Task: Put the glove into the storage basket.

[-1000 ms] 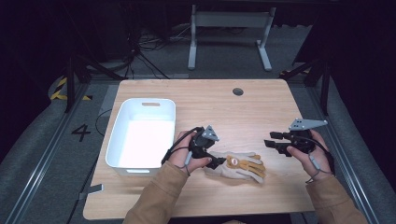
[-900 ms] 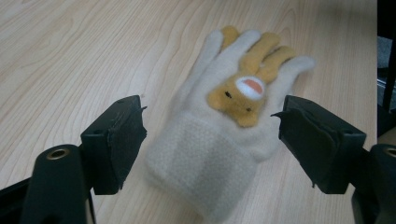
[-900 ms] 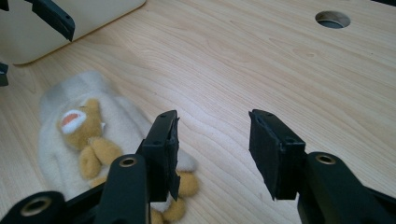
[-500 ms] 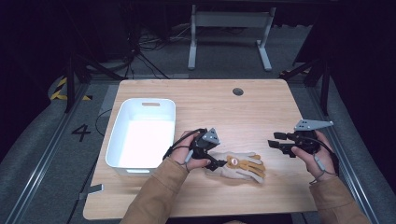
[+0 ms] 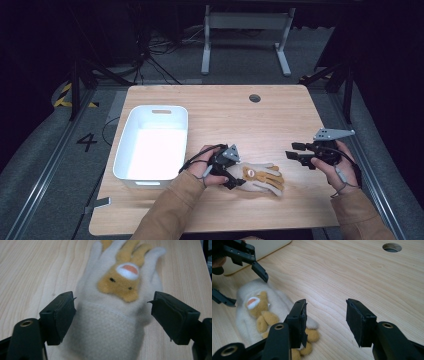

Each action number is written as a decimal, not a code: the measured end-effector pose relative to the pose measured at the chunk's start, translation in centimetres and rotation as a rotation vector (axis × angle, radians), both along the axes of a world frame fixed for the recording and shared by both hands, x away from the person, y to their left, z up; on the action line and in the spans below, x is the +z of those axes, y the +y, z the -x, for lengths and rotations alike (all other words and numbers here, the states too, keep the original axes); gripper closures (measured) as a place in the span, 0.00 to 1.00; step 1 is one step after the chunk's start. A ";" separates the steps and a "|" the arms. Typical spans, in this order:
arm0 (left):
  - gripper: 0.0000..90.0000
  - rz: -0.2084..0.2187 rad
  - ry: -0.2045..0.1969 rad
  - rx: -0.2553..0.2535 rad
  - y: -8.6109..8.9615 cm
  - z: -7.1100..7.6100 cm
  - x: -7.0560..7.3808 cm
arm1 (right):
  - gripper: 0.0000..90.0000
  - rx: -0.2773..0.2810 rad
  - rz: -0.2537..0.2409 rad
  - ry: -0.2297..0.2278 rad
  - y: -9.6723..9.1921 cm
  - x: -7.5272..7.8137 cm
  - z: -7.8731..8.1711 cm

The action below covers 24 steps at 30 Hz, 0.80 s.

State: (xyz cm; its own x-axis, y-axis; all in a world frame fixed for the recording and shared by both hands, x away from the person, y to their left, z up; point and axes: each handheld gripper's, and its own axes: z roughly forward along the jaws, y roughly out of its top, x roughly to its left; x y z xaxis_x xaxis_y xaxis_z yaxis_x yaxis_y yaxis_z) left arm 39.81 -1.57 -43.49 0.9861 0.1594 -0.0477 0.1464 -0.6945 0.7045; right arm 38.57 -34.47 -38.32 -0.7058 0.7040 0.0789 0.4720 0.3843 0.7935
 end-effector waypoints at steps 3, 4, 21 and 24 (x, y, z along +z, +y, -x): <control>0.20 -0.002 -0.003 -0.003 -0.2 0.0 -0.2 | 0.57 0.002 -0.001 -0.001 0.0 0.0 0.0; 0.20 0.005 -0.006 -0.003 -0.3 0.0 -0.3 | 0.57 0.003 -0.001 -0.001 0.0 0.0 0.0; 0.18 -0.044 -0.016 -0.020 -1.9 -0.3 -2.0 | 0.56 0.003 -0.007 0.004 -0.3 -0.3 0.4; 0.17 -0.049 -0.002 -0.019 -1.9 -0.4 -2.2 | 0.56 0.001 0.000 -0.002 -0.3 -0.3 0.5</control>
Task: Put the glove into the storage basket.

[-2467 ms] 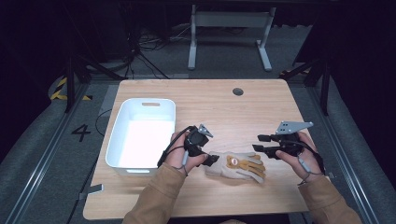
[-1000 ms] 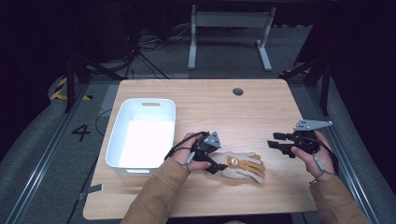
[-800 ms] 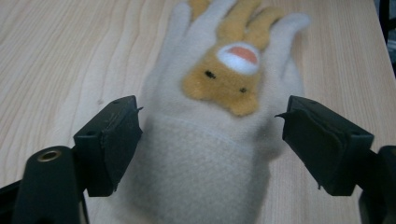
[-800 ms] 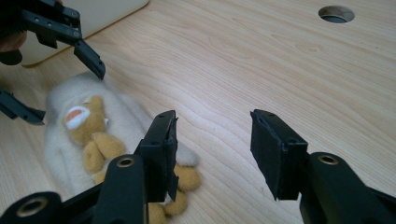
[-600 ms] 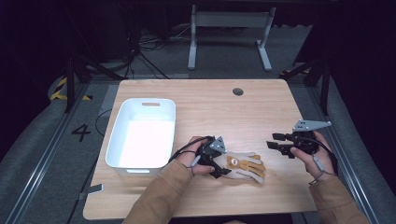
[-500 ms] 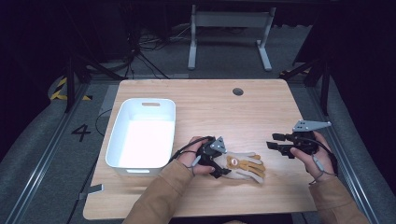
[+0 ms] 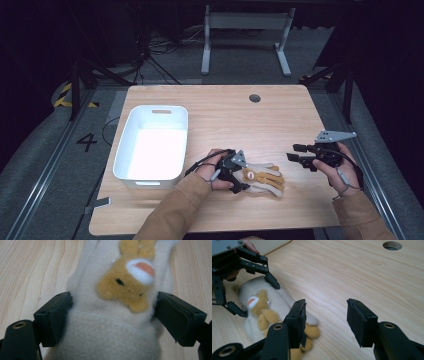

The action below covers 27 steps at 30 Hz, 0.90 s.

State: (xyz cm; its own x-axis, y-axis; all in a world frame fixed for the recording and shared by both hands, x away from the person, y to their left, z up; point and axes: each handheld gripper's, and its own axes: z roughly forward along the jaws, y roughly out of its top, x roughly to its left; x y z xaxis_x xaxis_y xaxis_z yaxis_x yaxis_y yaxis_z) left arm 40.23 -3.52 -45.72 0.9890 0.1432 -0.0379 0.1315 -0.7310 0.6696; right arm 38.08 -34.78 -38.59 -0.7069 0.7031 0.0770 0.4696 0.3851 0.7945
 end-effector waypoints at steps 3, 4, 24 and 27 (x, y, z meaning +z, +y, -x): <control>0.17 0.002 0.005 -0.003 -0.1 -0.1 -0.2 | 0.56 -0.003 0.005 0.006 -0.1 -0.1 0.0; 0.17 -0.001 0.007 -0.004 -0.1 -0.1 -0.3 | 0.56 -0.004 0.005 0.006 -0.1 -0.1 0.0; 0.13 -0.099 -0.019 -0.015 -1.4 0.6 -0.4 | 0.55 -0.024 0.013 0.015 -0.4 -0.4 -0.1; 0.22 -0.112 -0.018 -0.008 -1.7 0.7 0.0 | 0.56 -0.022 0.019 0.015 -0.4 -0.5 -0.1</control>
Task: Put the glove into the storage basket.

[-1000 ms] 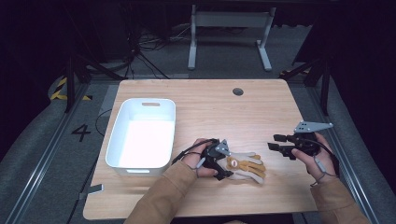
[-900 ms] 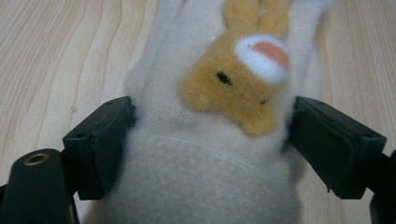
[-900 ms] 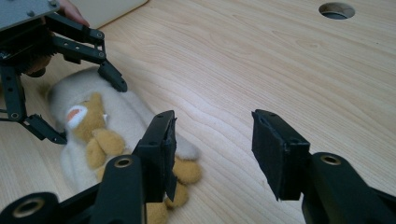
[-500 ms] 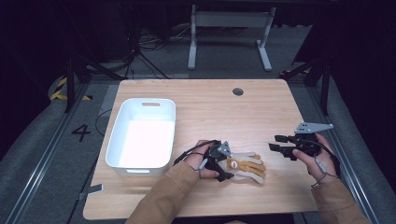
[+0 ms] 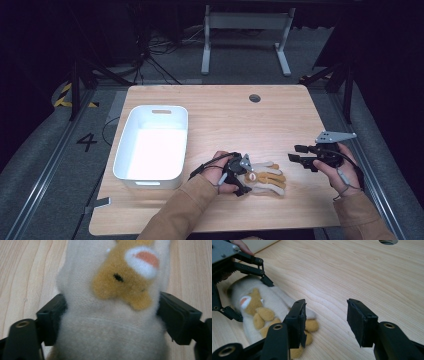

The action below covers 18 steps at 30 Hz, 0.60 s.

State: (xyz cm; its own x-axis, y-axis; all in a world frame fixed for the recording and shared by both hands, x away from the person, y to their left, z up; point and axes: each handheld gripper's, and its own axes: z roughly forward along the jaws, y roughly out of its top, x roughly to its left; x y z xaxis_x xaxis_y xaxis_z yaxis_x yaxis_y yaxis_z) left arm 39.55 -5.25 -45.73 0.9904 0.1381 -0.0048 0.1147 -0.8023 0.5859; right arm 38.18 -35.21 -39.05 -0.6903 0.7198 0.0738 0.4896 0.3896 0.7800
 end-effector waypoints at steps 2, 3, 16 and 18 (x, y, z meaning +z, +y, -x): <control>0.30 0.001 -0.001 -0.002 -0.1 0.0 0.2 | 0.56 0.003 0.003 0.001 0.0 -0.1 0.0; 0.37 -0.003 0.002 -0.005 -0.1 0.1 0.3 | 0.56 0.003 0.003 0.000 0.0 -0.1 0.0; 0.79 -0.039 0.019 0.056 -0.5 0.9 1.0 | 0.56 0.005 0.000 -0.002 0.2 -0.1 0.0; 0.80 -0.038 0.028 0.064 -0.5 0.8 1.0 | 0.56 0.001 0.000 -0.002 0.1 -0.1 0.0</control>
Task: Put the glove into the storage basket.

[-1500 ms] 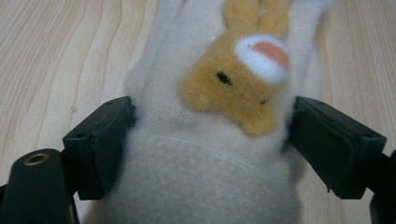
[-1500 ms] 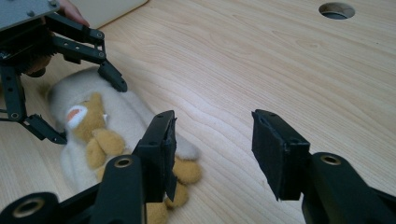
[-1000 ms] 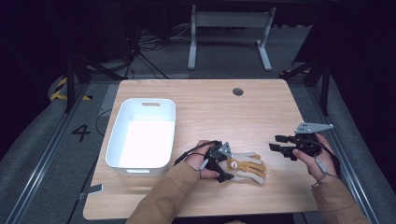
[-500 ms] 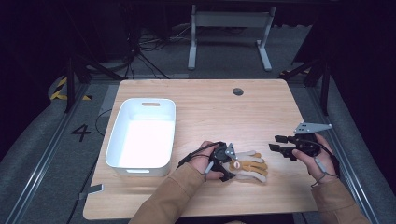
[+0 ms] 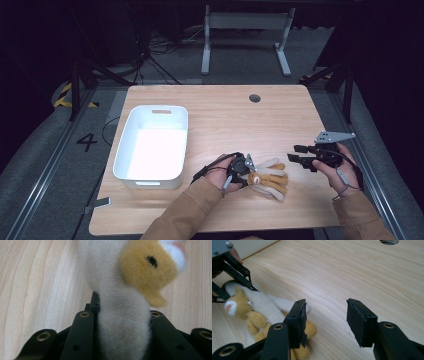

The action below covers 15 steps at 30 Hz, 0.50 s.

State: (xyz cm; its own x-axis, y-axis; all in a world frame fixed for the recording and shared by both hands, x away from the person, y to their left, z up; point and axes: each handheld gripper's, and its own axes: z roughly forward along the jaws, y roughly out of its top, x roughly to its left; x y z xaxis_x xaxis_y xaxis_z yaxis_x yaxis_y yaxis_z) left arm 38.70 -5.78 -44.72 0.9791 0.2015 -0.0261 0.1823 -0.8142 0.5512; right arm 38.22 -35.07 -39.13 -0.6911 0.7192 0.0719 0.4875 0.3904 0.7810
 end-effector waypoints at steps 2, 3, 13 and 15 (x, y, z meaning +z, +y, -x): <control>0.81 -0.005 0.003 0.001 0.0 0.0 0.1 | 0.56 0.001 -0.001 0.002 -0.1 0.0 0.0; 0.81 -0.006 0.002 0.004 -0.1 0.0 0.1 | 0.56 -0.001 0.001 0.001 -0.1 0.0 0.0; 0.82 0.008 0.021 0.012 0.2 0.2 0.7 | 0.56 -0.012 -0.014 -0.008 -0.5 0.2 0.0; 0.82 0.023 0.037 0.020 0.5 0.3 1.3 | 0.56 -0.015 -0.011 -0.007 -0.6 0.2 -0.1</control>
State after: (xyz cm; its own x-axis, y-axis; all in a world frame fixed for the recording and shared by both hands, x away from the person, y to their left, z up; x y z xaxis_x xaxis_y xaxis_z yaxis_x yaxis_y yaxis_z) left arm 38.36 -5.26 -43.41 0.9732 0.2200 -0.0672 0.2191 -0.7974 0.5623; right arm 38.32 -35.63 -38.94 -0.6805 0.7289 0.0748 0.4877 0.3743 0.7887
